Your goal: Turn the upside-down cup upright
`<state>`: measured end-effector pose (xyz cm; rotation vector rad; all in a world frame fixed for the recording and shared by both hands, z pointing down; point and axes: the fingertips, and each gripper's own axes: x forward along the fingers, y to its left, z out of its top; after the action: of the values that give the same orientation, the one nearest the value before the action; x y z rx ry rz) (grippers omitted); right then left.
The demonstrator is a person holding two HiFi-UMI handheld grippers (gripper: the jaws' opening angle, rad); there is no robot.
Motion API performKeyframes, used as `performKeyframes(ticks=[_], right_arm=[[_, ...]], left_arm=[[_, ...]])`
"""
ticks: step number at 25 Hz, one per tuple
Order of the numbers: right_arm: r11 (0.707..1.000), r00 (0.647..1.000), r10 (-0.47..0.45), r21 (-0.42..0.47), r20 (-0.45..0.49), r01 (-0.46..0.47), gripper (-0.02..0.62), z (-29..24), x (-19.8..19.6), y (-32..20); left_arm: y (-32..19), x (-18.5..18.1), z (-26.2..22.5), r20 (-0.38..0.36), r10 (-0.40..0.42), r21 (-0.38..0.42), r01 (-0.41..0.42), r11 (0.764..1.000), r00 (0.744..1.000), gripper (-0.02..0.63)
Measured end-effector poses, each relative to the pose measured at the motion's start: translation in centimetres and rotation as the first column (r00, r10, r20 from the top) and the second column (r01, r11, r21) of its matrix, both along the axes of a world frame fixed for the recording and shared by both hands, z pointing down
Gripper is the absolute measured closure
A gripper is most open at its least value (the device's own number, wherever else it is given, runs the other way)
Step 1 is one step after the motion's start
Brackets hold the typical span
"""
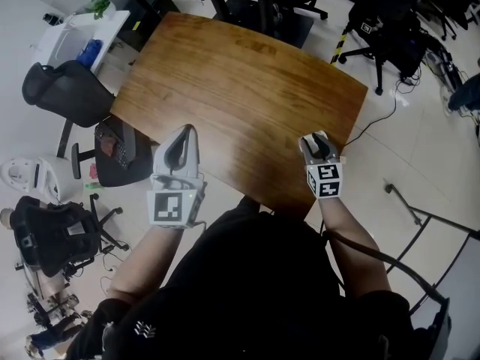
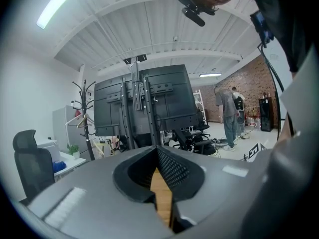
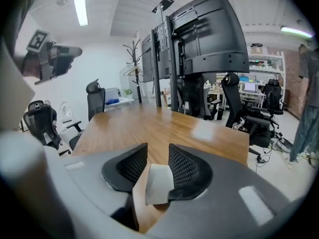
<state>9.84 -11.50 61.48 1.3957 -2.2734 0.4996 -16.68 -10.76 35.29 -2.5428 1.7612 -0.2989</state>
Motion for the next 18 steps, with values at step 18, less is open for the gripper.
performKeyframes(ticks=[18], right_arm=[[0.951, 0.921, 0.182, -0.300, 0.343, -0.076, 0.414, 4.0, 5.6, 0.6]], left_arm=[[-0.3, 1.2, -0.7, 0.011, 0.004, 0.007, -0.004, 1.000, 1.000, 0.606]])
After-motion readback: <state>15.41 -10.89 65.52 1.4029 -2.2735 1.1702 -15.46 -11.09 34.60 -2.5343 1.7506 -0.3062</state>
